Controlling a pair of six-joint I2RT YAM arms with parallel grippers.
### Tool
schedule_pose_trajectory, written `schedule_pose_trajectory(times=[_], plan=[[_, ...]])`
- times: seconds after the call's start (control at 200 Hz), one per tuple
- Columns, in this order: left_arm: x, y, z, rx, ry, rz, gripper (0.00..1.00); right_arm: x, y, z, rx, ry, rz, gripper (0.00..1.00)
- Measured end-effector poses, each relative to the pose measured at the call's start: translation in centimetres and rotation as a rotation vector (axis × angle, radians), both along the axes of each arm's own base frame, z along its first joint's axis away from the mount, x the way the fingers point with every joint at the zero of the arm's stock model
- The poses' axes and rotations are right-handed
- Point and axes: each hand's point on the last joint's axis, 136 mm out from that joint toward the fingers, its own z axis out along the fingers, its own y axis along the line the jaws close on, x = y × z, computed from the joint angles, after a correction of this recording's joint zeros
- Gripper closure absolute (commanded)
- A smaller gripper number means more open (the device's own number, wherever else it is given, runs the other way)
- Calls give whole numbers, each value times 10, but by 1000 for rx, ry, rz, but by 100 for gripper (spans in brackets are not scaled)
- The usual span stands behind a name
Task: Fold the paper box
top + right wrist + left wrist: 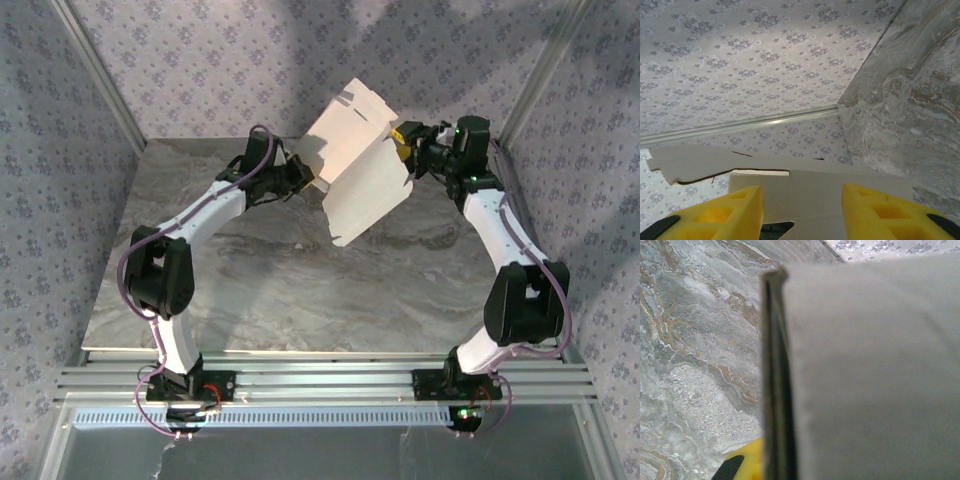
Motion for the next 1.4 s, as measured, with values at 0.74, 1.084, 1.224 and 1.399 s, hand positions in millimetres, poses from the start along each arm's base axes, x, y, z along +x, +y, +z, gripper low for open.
schedule_pose_trajectory(times=[0.74,1.084,1.224,1.399], plan=[[-6,-4,-5,14,19,-13,100,1,16,-6,-56,10,63,66],[-7,0,-6,39,30,-3,100,-5,20,-7,-188,11,102,84],[-6,2,-4,55,25,2,100,-9,17,-14,-250,19,106,89],[-9,3,-7,80,34,-2,100,-12,15,-22,-323,26,102,97]])
